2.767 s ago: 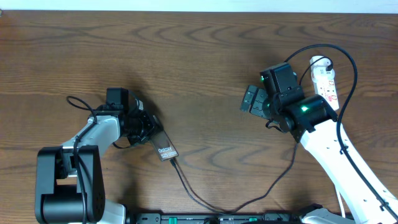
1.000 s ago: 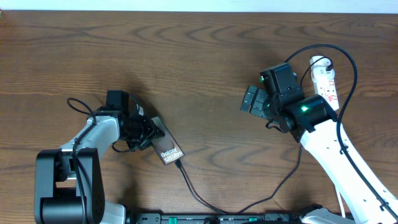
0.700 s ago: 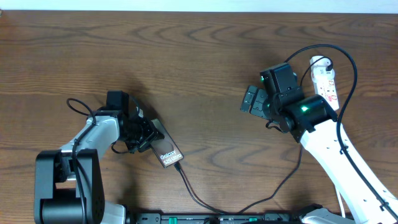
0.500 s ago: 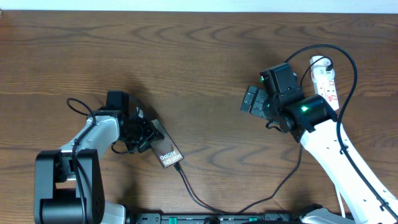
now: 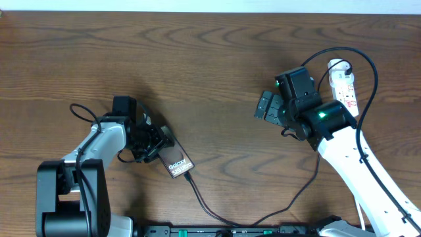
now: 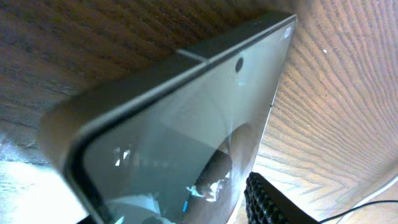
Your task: Plug charger to phone and switch on socket
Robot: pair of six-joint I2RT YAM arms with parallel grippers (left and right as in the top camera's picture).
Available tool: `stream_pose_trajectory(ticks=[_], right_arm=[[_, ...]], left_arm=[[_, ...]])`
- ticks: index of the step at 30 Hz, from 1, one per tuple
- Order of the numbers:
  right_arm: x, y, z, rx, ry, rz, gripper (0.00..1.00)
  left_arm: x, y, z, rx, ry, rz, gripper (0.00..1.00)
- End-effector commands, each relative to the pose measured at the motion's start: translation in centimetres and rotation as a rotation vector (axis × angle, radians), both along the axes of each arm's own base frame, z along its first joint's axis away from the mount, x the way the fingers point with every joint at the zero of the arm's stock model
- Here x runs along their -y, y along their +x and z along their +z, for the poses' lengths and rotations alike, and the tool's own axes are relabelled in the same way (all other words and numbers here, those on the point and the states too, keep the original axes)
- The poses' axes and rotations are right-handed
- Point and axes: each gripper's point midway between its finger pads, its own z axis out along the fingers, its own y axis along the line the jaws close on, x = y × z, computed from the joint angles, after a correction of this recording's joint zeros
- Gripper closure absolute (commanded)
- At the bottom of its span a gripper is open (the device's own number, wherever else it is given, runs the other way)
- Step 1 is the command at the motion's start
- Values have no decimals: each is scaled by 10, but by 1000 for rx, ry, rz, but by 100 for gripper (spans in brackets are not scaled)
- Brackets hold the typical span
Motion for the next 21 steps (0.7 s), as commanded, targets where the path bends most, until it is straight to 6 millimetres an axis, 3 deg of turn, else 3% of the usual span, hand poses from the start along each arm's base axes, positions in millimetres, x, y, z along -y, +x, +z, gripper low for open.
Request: stream_pose_trajectory(ticks=[1,21], right_arm=[[0,1,5,16,-1,-11,1],[0,1,5,16,-1,-11,1]], left_arm=[[-16,-14,-19,-55,111,-5,51],[-16,-15,-19,-59,111,-5,50]])
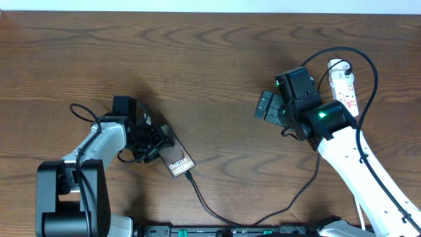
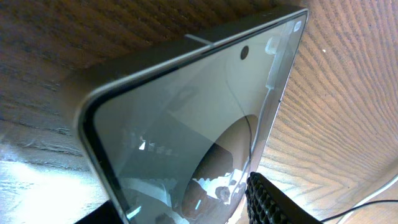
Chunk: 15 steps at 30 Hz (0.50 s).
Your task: Plug charger to phone and switch on socket
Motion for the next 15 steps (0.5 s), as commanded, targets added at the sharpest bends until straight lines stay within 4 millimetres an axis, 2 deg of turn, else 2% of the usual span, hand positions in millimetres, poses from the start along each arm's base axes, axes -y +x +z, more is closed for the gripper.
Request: stream_pose_trajectory(ticks=[1,5,7,15], right_arm=[[0,1,5,17,-1,-12,1],[0,1,5,16,-2,-11,1],[0,1,5,17,-2,-12,1],[0,1,5,16,-2,-12,1]], left_arm=[[-16,-15,-19,-60,111,-5,50],[-16,-15,-19,-60,111,-5,49],[-16,-15,-19,-61,111,-5,44],[-16,-16,-19,-64,111,-5,43]])
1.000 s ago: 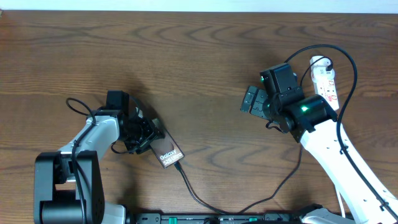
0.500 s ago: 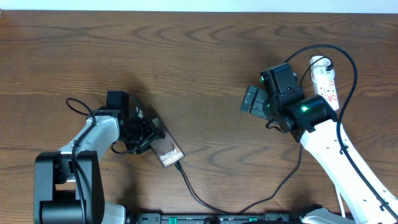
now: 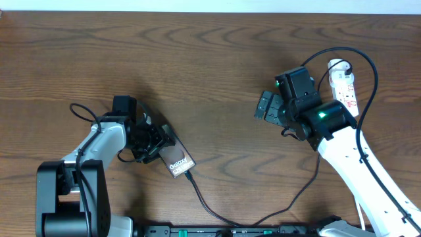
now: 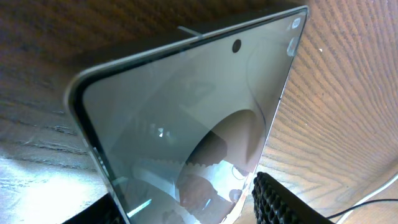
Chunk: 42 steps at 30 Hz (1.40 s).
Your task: Plug charger to phone and switch on socket
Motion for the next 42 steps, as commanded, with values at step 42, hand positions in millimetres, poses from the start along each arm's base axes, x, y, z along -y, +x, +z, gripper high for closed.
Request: stream_pose_trajectory(ticks=[42], right_arm=[[1,0,4,15,-6,-14,1]], left_arm=[[-17,-27,-20,-110,111,-7,41]])
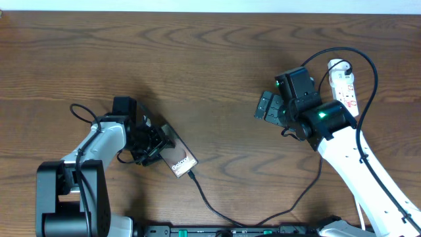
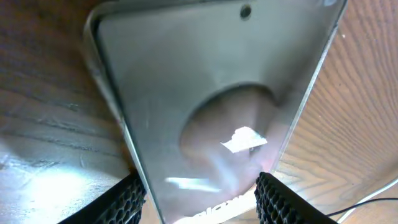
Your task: Plug charger to phone and switch on socket
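The phone (image 1: 177, 157) lies near flat on the table, screen up, with the black charger cable (image 1: 205, 204) plugged into its lower end. In the left wrist view the phone (image 2: 211, 99) is blurred and fills the frame. My left gripper (image 1: 151, 143) holds it across its width, one finger (image 2: 127, 200) at the left long edge and the other at the right. The white power strip (image 1: 343, 82) lies at the far right; its switch is too small to read. My right gripper (image 1: 266, 105) hovers left of the strip, open and holding nothing.
The black cable (image 1: 370, 62) loops from the strip round behind the right arm and runs along the table's front edge. A second thin cable (image 1: 82, 112) loops beside the left arm. Bare wood covers the middle and back of the table.
The phone has tipped from standing tilted on its edge to lying much flatter between my left fingers, its screen now facing the wrist camera. The right arm has not moved.
The phone stood steeply tilted in my left gripper with the cable plugged in. At each later moment its screen had turned further towards the camera, and now it lies almost flat. The right gripper stayed open beside the strip throughout.
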Robot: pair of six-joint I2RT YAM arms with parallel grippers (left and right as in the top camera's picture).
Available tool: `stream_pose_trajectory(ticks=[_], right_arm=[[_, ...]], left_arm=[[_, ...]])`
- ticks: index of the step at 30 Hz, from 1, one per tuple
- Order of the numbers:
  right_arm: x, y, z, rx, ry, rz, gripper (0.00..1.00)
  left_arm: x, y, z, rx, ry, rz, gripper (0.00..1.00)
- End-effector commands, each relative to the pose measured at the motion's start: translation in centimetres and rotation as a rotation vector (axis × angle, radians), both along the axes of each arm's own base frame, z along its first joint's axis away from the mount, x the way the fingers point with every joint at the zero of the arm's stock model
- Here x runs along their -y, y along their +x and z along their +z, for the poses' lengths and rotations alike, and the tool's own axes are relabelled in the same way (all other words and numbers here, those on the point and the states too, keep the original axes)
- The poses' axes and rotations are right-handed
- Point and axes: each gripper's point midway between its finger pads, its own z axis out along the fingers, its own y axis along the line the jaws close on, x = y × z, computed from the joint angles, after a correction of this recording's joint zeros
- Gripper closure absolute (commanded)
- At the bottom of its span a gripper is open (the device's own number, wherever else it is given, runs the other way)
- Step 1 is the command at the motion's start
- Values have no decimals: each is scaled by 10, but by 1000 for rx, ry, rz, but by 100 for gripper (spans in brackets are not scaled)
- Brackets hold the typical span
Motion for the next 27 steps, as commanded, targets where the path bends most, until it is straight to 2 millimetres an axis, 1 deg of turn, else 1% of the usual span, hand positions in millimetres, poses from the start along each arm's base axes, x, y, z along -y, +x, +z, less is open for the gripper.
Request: stream_pose_trajectory(ticks=[1,10,11,12,13,20,22,24,25,27], right_arm=[[1,1,5,18,-5,-14,1],[1,1,5,18,-5,-14,1],[1,1,5,18,-5,-14,1],[1,1,5,18,-5,-14,1],[1,1,5,17,-5,-14,1],[1,1,5,19,-8,-15,1],[2,1,5,18,-8,-15,1],[2,1,4,19,-13,-17,1],[4,2,4,20,-21,-22,1],[5,2,3,18,-27,-24,1]], left_arm=[[-16,-18,-20,-71,106,-9,41],[-16,-19,-20,-75,106,-9,41],[-16,-19,-20,-75,106,-9,30],[-16,-19,-20,-74,106,-9,16],[-16,-19,-20,-73,106,-9,12],[-16,-12,-17,-41,100,-20,9],[-9,-2,-5,25,59,-65,9],[-7,9,8,86,47,-78,9],[-7,20,23,160,51,-89,9],[-7,33,48,267,60,-109,9]])
